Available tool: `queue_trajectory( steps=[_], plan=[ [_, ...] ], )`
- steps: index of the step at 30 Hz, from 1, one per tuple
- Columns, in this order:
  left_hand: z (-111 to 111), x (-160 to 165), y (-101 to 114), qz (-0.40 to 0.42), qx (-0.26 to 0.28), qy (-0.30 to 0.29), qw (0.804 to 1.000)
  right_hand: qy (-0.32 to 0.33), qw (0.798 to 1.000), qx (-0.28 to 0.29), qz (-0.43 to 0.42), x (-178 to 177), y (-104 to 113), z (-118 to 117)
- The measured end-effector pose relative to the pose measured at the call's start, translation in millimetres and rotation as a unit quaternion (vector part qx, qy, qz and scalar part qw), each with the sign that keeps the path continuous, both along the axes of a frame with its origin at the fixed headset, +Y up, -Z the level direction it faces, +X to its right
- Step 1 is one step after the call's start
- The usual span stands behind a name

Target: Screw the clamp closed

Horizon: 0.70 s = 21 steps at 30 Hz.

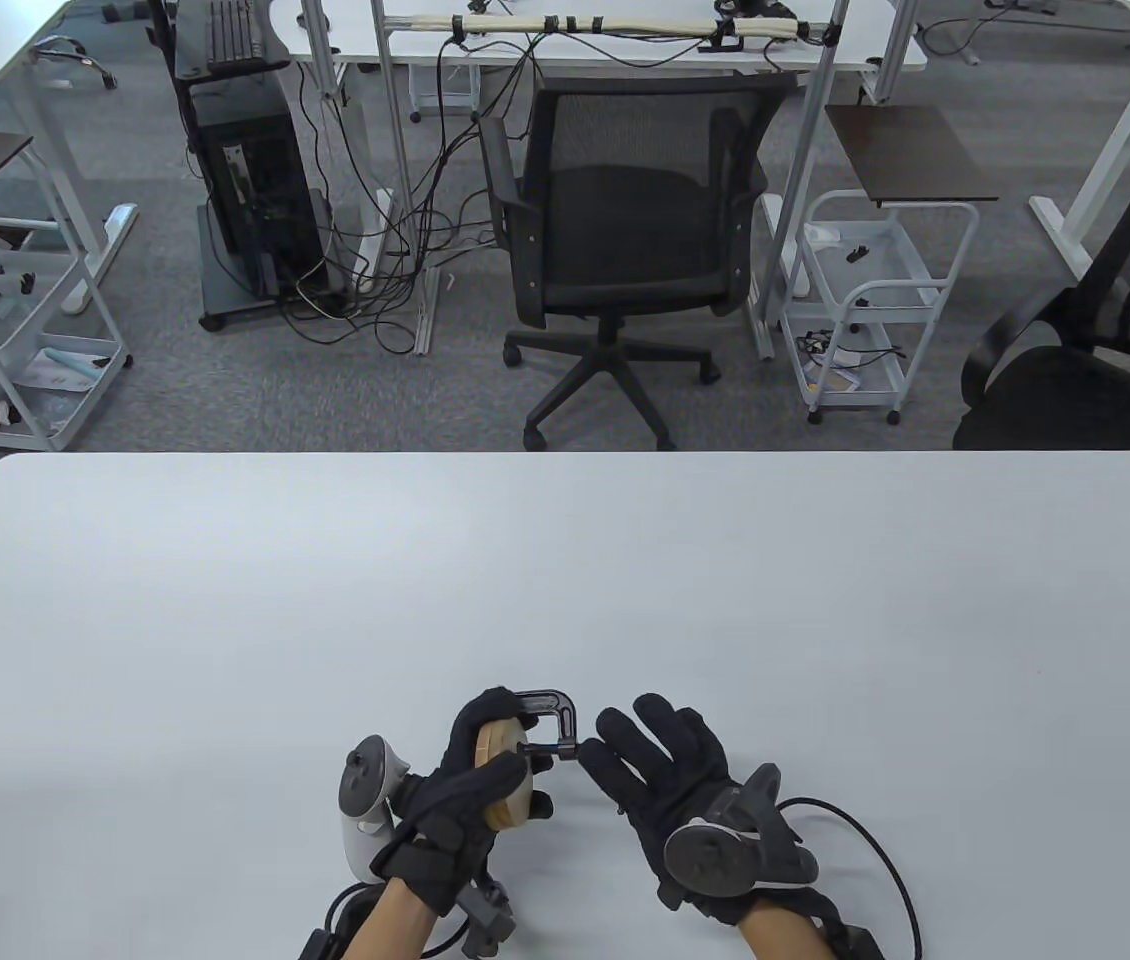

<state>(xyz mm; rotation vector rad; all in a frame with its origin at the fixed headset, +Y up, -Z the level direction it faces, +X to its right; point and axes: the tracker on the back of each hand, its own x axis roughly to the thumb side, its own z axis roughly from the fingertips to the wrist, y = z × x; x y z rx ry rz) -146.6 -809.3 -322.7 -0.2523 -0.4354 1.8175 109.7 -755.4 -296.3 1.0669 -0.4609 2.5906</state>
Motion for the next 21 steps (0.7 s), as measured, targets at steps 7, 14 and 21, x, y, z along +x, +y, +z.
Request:
queue_trajectory(
  steps=[7, 14, 21],
  plan=[
    [1.6, 3.2, 4.2, -0.013, 0.009, -0.005, 1.0, 0.013, 0.987, -0.055, -0.148, 7.7, 1.1, -3.2],
    [1.8, -0.3, 17.5, -0.06, 0.062, 0.005, 0.996, 0.015, 0.939, -0.152, -0.309, 10.6, -1.7, -5.5],
    [2.8, 1.6, 28.6, -0.111, 0.112, -0.01, 0.987, 0.0, 0.853, -0.28, -0.44, 18.7, -13.7, -13.5]
  ],
)
